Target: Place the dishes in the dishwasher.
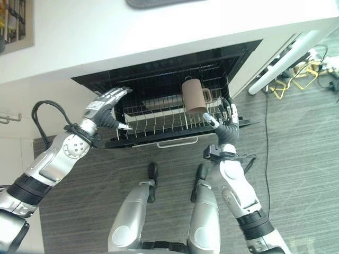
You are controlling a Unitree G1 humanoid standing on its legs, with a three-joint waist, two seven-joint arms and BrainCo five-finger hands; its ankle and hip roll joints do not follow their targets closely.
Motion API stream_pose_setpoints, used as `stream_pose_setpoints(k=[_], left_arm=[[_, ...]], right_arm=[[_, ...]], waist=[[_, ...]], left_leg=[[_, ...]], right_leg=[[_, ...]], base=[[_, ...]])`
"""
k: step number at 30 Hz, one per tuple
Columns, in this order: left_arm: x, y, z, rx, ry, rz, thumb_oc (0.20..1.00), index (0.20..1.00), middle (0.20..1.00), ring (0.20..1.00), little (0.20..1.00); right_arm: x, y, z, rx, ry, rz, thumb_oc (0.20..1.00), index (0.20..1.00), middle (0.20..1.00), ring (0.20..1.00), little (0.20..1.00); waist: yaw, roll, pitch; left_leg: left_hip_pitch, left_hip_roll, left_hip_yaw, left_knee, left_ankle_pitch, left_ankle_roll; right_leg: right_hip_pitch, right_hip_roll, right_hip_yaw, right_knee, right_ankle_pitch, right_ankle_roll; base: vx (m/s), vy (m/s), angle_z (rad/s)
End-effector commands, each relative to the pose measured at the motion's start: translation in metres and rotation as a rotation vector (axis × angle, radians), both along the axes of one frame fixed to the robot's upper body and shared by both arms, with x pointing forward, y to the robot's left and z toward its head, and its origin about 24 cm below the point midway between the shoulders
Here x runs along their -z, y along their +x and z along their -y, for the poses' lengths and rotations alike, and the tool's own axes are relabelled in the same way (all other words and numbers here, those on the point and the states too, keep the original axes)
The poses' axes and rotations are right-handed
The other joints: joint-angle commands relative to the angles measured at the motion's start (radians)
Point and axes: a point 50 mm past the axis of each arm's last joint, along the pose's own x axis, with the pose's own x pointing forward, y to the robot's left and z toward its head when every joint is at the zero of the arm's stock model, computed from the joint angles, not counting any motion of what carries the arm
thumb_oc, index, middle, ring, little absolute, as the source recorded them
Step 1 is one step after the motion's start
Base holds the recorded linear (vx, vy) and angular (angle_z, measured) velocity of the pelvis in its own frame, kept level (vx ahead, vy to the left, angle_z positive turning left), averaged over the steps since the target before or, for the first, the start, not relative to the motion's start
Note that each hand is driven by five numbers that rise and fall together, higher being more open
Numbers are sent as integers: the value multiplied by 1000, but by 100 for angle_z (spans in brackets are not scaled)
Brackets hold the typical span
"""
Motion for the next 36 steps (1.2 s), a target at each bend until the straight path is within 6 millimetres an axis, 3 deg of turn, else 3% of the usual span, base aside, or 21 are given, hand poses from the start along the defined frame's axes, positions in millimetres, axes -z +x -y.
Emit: stream_pose_setpoints(k=[1,6,9,10,11,13,15,18,21,23,25,29,31,33,34,36], left_arm=[[-18,-10,-5,12,11,156,1000,1000,1000,1000,1000],[-10,-30,-15,-5,-162,246,1000,1000,1000,1000,1000],[-4,-40,-21,-6,-381,256,1000,1000,1000,1000,1000],[-2,-43,-24,8,-482,236,1000,1000,1000,1000,1000],[1,-48,-28,47,-751,202,1000,1000,1000,1000,1000],[10,-53,-29,112,-1065,145,1000,1000,1000,1000,1000],[21,-57,-27,176,-1263,126,1000,1000,1000,1000,1000],[18,-72,-35,182,-1223,214,1000,1000,1000,1000,1000],[18,-78,-43,165,-1199,227,1000,1000,1000,1000,1000],[16,-80,-44,192,-1158,216,1000,1000,1000,1000,1000],[12,-81,-44,217,-1104,220,1000,1000,1000,1000,1000],[5,-73,-44,225,-1067,218,1000,1000,1000,1000,1000],[4,-64,-51,195,-1081,197,1000,1000,1000,1000,1000],[7,-67,-50,194,-985,161,1000,1000,1000,1000,1000],[9,-69,-50,180,-952,159,1000,1000,1000,1000,1000],[12,-81,-62,151,-912,182,1000,1000,1000,1000,1000]], right_arm=[[-35,8,4,-41,-25,181,1000,1000,1000,1000,1000],[-23,-5,3,-72,-20,163,1000,1000,1000,1000,1000],[-24,-13,5,-106,-5,220,1000,1000,1000,1000,1000],[-26,-15,6,-126,-3,248,1000,1000,1000,1000,1000],[-30,-21,4,-192,7,291,1000,1000,1000,1000,1000],[-33,-25,0,-245,14,343,1000,1000,1000,1000,1000],[-39,-28,-6,-285,-16,419,1000,1000,1000,1000,1000],[-56,-30,-11,-344,-49,527,1000,1000,1000,1000,1000],[-61,-30,-14,-359,-40,537,1000,1000,1000,1000,1000],[-63,-27,-9,-335,-71,529,1000,1000,1000,1000,1000],[-70,-22,-3,-301,-102,543,1000,1000,1000,1000,1000],[-86,-14,7,-233,-107,569,1000,1000,1000,1000,1000],[-82,-15,16,-185,-94,544,1000,1000,1000,1000,1000],[-75,-24,33,-119,-26,546,1000,1000,1000,1000,1000],[-72,-25,35,-107,-16,546,1000,1000,1000,1000,1000],[-62,-27,38,-114,9,531,1000,1000,1000,1000,1000]], waist=[[23,-31,-96],[27,-25,-226],[33,-25,-303],[35,-27,-319],[41,-29,-344],[50,-34,-369],[62,-42,-392],[103,-46,-415],[114,-38,-410],[126,-43,-384],[147,-52,-355],[129,-34,-337],[90,-21,-344],[73,-36,-356],[76,-41,-360],[108,-23,-381]], left_leg=[[85,40,61,-82,7,10],[209,64,69,-201,37,-14],[252,76,64,-265,62,-26],[265,78,62,-281,67,-29],[283,82,55,-308,77,-32],[295,85,46,-325,83,-36],[307,82,29,-327,77,-39],[326,61,-36,-286,42,-25],[332,51,-61,-256,28,-15],[301,27,-94,-140,0,-11],[276,23,-172,-53,-46,-4],[297,147,-159,-70,-21,-52],[321,147,-116,-77,-46,-57],[320,74,-103,-73,-88,-34],[323,59,-96,-71,-100,-27],[320,25,-97,-107,-83,13]], right_leg=[[86,-19,2,-16,-47,21],[213,1,-17,-122,-51,15],[264,3,-23,-179,-34,25],[279,3,-25,-191,-31,27],[303,3,-30,-211,-27,30],[327,4,-39,-235,-23,31],[351,8,-44,-255,-20,32],[376,32,-15,-226,-54,9],[381,55,8,-175,-92,-11],[389,56,26,-130,-109,-26],[384,43,44,-80,-130,-36],[340,-2,53,19,-176,-22],[321,-83,76,-8,-118,39],[315,-151,128,-116,40,94],[293,-161,129,-111,77,98],[283,-88,80,-20,-12,71]], base=[[152,9,-15],[131,11,-2],[101,-7,4],[85,-14,1],[83,-14,-1],[45,-16,6],[50,-55,7],[139,-109,-1],[70,-4,-2],[-7,125,15],[-131,305,43],[-201,559,-5],[-216,777,-6],[-167,474,-8],[-234,481,-27],[-207,414,-46]])
